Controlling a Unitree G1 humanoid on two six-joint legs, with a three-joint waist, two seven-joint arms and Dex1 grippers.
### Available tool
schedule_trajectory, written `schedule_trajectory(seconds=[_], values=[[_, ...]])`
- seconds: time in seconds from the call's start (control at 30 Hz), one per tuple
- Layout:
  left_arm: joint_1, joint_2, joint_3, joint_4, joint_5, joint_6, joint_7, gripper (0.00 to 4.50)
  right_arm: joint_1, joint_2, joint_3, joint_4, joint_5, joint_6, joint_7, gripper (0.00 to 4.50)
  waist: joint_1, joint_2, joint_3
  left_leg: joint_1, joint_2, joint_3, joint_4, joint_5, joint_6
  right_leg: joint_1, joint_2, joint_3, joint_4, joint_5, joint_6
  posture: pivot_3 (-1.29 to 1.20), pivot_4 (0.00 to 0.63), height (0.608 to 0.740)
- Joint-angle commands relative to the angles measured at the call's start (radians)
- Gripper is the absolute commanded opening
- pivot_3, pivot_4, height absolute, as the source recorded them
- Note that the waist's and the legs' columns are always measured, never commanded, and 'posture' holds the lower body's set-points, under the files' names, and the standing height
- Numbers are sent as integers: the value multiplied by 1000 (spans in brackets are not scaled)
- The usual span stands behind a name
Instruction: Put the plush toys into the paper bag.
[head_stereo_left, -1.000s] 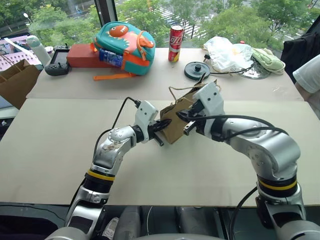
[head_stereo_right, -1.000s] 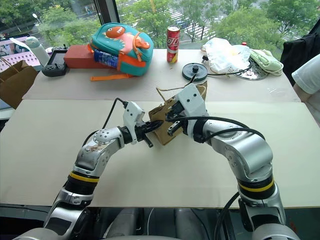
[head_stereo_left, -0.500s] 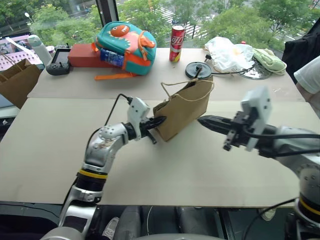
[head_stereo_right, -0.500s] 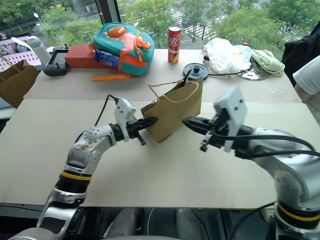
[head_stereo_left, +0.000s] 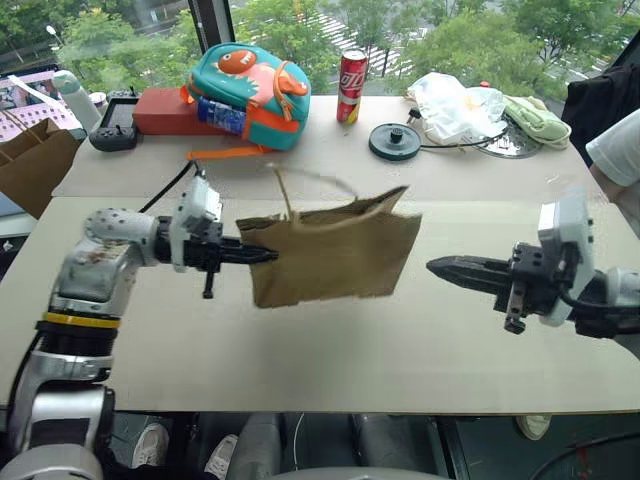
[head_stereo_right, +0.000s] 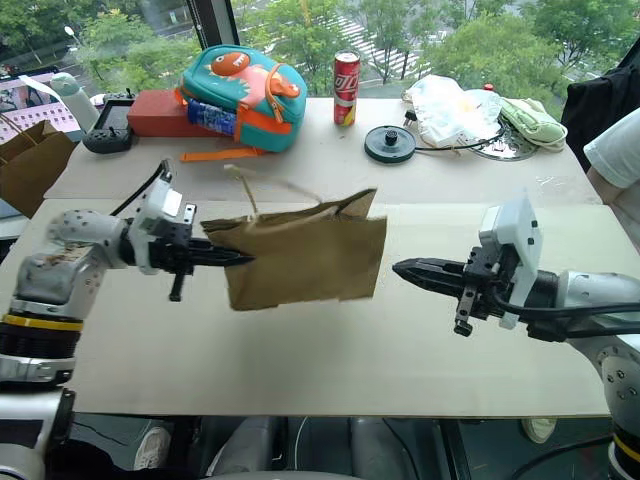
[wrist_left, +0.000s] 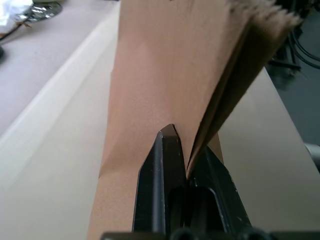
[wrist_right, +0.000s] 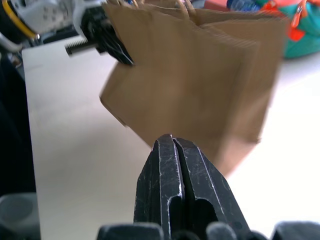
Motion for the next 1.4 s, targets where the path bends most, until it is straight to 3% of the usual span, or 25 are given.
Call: schedule_trajectory(seconds=[0.03, 0.53, 0.63, 0.9, 1.23, 1.4], values=[[22, 26, -1, -58, -39, 0, -70, 9, 4, -38, -43, 20, -1, -61, 48, 0, 0, 0, 0, 0, 0, 0, 0, 0, 0, 0, 0, 0, 0, 0, 0, 0, 150, 733], [173, -13, -29, -79, 27, -173, -74, 9, -43, -121, -8, 47, 23, -88, 130, 0, 2, 0, 0, 0, 1, 0, 1, 0, 0, 0, 0, 0, 1, 0, 0, 0, 150, 733], [173, -13, -31, -72, 44, -197, -56, 791, -62, -124, 6, 54, 17, -91, 131, 0, 2, 0, 0, 0, 1, 0, 1, 0, 0, 0, 0, 0, 1, 0, 0, 0, 150, 733], [183, 22, -18, -107, 33, -161, -31, 3772, -63, -131, 32, 61, -5, -107, 139, 0, 2, 0, 0, 0, 1, 0, 1, 0, 0, 0, 0, 0, 1, 0, 0, 0, 150, 733], [127, 153, 54, -216, -107, 109, -25, 3772, -65, -130, 63, 68, -46, -132, 141, 0, 1, 0, 0, 0, 2, 0, 1, 0, 0, 0, 1, 0, 2, 0, 0, 0, 150, 733], [190, 161, 58, -296, -115, 125, -1, 3772, -81, -119, 96, 76, -63, -148, 130, 0, 1, 0, 0, 1, 2, 1, 1, 0, 0, 0, 0, 0, 2, -4, 7, 0, 150, 733]])
